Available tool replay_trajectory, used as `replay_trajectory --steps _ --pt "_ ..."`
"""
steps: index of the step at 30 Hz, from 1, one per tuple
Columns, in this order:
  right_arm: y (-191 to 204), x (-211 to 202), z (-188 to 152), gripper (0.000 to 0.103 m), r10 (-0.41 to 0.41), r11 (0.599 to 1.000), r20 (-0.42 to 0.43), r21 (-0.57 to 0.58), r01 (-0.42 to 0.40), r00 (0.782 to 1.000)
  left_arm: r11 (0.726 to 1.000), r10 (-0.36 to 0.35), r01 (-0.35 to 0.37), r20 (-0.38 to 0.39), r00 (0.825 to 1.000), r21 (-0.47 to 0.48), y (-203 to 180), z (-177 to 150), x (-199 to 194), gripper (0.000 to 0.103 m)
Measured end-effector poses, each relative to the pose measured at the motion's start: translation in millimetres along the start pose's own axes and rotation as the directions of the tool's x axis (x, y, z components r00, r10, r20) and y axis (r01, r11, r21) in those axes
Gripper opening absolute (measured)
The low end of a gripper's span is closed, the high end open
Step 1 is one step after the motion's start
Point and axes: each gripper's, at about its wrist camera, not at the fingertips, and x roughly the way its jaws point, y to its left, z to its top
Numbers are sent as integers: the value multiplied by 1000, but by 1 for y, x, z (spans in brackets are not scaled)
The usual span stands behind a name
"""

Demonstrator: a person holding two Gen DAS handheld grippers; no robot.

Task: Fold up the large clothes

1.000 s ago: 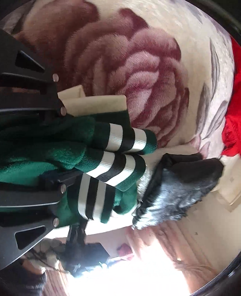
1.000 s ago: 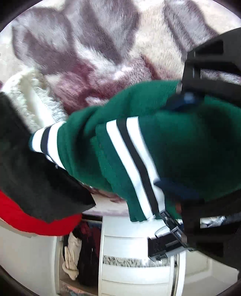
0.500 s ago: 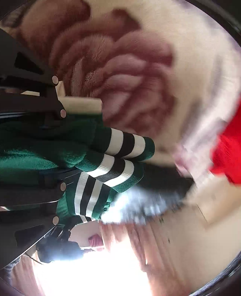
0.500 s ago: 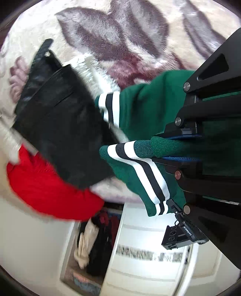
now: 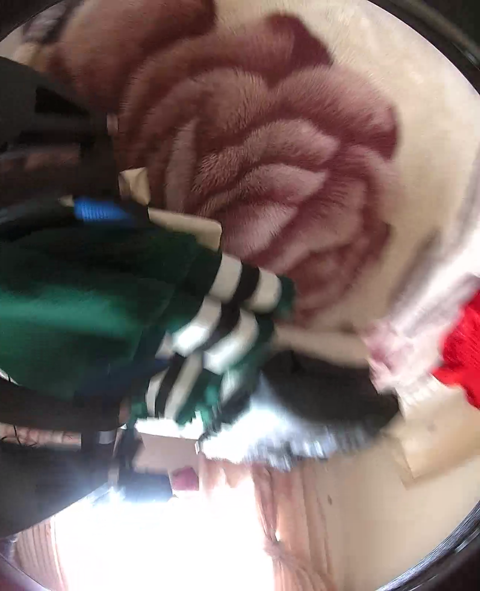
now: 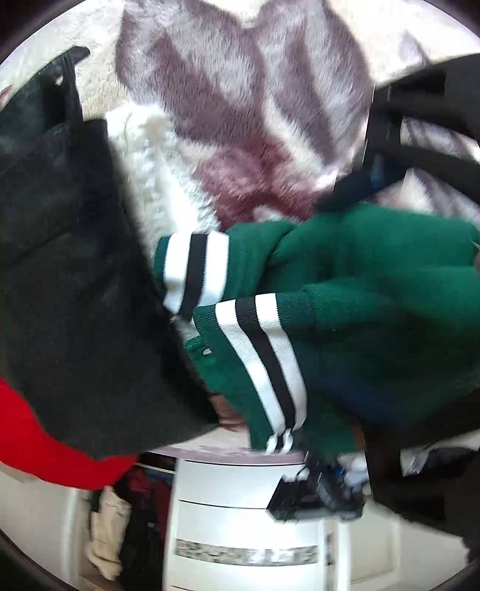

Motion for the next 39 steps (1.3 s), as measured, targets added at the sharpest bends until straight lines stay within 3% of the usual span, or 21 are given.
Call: replay_trajectory --steps 3,7,9,11,13,17,22,25,27,28,29,30,32,34,37,39 --pt "-14 10 -14 103 44 998 -112 -32 -47 993 998 -60 64 121 991 -26 -15 -30 -42 76" --pt "-26 52 -20 103 58 988 -217 -129 -88 974 970 -155 198 272 950 -140 -18 -88 -79 76" --pt "-34 75 -16 103 90 986 -266 -111 -123 960 956 -139 212 324 936 -203 -12 -125 -87 76" --pt "-41 94 -9 103 135 982 -280 -86 -165 951 945 -72 180 360 930 -275 -7 -152 -88 76" --pt "-44 106 -2 103 169 973 -291 -103 -206 942 927 -14 155 381 924 -342 1 -183 -92 76" --pt "-54 113 8 103 230 964 -299 -59 -259 926 919 75 86 385 920 -385 9 -233 -89 76" --pt "-58 125 24 103 253 965 -317 7 -264 914 877 65 132 384 921 -463 25 -280 -42 76" --pt "-53 127 21 102 243 966 -278 -18 -258 929 840 -31 230 379 925 -492 42 -289 0 76" --pt "-56 120 18 76 234 968 -256 -29 -250 938 793 -151 356 408 901 -494 53 -286 21 79" --pt "-62 115 16 69 234 970 -235 -6 -242 943 785 -169 381 423 890 -489 56 -279 25 79" --pt "-67 110 14 56 239 970 -214 18 -241 947 790 -189 404 443 876 -461 54 -271 25 78" --pt "-70 103 11 46 239 971 -193 37 -237 952 821 -168 376 448 878 -430 48 -258 20 77" --pt "-71 88 3 37 253 967 -139 76 -245 957 854 -154 336 424 892 -397 38 -236 11 77" --pt "-77 69 -12 33 296 947 -86 158 -281 951 862 -161 330 410 898 -384 34 -221 -4 77" --pt "-95 48 -47 32 351 897 -9 289 -334 936 881 -177 320 384 906 -348 34 -202 -37 68" --pt "-109 34 -89 30 372 859 22 371 -353 928 911 -170 290 373 912 -294 30 -182 -66 67"
